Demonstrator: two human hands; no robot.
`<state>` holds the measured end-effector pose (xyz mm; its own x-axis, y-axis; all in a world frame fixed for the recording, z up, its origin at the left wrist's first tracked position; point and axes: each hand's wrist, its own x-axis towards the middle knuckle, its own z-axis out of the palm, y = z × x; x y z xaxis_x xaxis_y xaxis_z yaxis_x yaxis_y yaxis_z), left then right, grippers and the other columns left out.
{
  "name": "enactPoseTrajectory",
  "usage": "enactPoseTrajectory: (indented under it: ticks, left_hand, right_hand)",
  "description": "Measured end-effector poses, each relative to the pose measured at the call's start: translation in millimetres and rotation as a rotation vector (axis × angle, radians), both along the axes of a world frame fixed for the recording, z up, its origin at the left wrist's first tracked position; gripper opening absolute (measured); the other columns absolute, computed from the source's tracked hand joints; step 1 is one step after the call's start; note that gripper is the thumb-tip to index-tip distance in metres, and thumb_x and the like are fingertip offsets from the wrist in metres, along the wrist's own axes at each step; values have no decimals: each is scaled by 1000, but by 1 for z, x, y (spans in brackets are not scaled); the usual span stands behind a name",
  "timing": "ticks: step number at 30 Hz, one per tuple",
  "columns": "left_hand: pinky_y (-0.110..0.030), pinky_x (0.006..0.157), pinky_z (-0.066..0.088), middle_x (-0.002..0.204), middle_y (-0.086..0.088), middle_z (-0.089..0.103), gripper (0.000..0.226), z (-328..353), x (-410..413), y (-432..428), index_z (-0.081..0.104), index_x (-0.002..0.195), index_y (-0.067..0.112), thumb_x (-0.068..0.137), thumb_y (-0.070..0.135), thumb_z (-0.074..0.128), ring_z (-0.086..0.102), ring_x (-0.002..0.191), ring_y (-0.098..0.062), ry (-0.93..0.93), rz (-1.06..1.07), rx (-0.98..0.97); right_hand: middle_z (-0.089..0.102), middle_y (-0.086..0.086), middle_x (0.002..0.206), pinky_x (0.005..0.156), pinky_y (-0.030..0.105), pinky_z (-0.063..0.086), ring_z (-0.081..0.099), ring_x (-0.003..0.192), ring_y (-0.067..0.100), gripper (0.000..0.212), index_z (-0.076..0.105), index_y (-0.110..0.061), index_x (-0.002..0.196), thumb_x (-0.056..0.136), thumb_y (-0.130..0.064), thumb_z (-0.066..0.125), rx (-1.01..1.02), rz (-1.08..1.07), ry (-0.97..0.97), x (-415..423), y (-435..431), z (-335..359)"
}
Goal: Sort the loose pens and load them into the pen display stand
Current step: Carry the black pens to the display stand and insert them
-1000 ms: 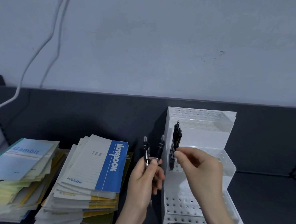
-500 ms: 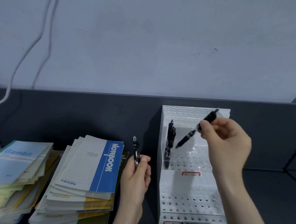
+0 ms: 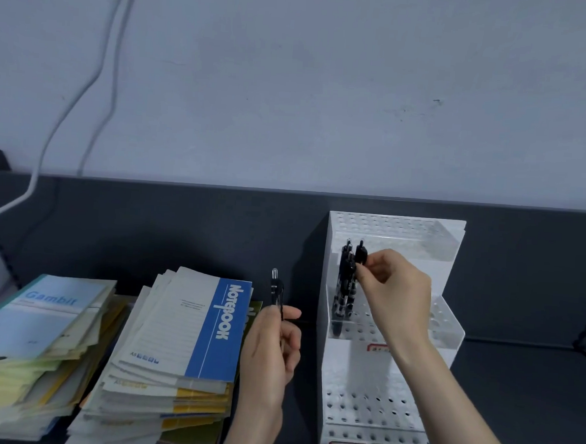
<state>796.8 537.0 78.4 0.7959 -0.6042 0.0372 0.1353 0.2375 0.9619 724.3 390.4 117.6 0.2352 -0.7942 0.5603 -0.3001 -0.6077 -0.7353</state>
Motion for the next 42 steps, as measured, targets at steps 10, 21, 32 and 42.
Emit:
enactPoseTrajectory:
  ticks: [10,21,32,42]
  left_hand:
    - [-17,41,26,61,1,50,32,-4,-1,2,63,93,11,103,25,37,37,46,-8,-94,-80,30]
    - [-19,46,35,57,2,50,36,-6,-14,-8,66,78,25,96,44,41,42,48,-10,-380,-325,78]
    - [-3,68,40,99,23,59,23,-12,9,5,61,114,37,92,42,57,54,88,8,-935,85,578]
    - [-9,79,48,103,24,57,27,-12,12,13,58,118,39,92,42,57,54,93,8,-931,69,590]
  right_hand:
    - [66,-16,69,63,4,44,63,69,-3,16,66,-28,76,80,-15,75,84,37,-140,-17,13,-7]
    - [67,3,60,54,18,47,61,54,8,13,71,-19,73,73,-7,78,399,372,-206,-37,53,12]
    - [68,-15,71,69,9,50,66,70,2,14,69,-29,82,80,-16,74,26,48,-268,-38,17,37]
    - [63,-20,67,68,9,47,60,65,-6,4,73,-19,85,81,-19,73,-69,18,19,-15,15,13]
